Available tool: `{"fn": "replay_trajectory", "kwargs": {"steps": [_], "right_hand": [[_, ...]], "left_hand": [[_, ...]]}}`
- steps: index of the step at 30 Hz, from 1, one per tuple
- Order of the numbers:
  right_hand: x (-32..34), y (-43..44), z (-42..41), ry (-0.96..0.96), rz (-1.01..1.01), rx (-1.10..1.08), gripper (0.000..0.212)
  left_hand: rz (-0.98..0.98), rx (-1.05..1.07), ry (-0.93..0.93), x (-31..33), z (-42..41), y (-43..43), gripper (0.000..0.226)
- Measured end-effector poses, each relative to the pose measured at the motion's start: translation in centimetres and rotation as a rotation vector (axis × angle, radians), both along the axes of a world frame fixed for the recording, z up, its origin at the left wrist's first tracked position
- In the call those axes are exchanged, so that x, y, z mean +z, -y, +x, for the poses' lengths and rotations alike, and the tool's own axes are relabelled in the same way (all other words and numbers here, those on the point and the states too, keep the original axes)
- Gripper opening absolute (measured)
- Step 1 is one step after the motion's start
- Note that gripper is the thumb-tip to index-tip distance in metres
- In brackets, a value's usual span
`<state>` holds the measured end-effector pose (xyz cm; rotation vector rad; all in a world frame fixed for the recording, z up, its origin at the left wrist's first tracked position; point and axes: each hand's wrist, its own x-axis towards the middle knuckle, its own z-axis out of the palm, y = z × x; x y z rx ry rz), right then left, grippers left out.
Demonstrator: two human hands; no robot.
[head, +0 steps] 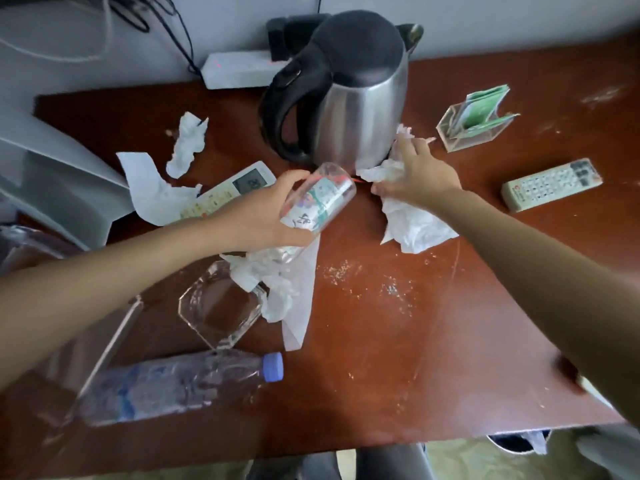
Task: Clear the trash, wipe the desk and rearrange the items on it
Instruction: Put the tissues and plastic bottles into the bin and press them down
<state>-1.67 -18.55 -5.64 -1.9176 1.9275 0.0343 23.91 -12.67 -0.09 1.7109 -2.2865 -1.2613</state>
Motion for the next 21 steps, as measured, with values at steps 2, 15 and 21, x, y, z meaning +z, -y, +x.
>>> {"fn": "replay_trajectory", "kwargs": {"steps": [2, 15, 21], "right_hand": [[-0.7, -0.6, 0.0, -0.023, -0.036, -0.007, 0.081], [3.2, -7.8, -2.2, 0.457, -0.318, -0.329, 0.019], [7.4, -12.7, -5.2, 0.751, -0.167, -0.524, 0.016]], "left_hand": [[-0.003, -0.034, 0.000, 0.1, 0.3, 0.3, 0.086], [0.019, -0.055, -0.116, 3.1, -1.3, 0.9, 0.084], [0.020, -0.134, -0.129, 4.7, -5.1, -1.2, 0.093]]}}
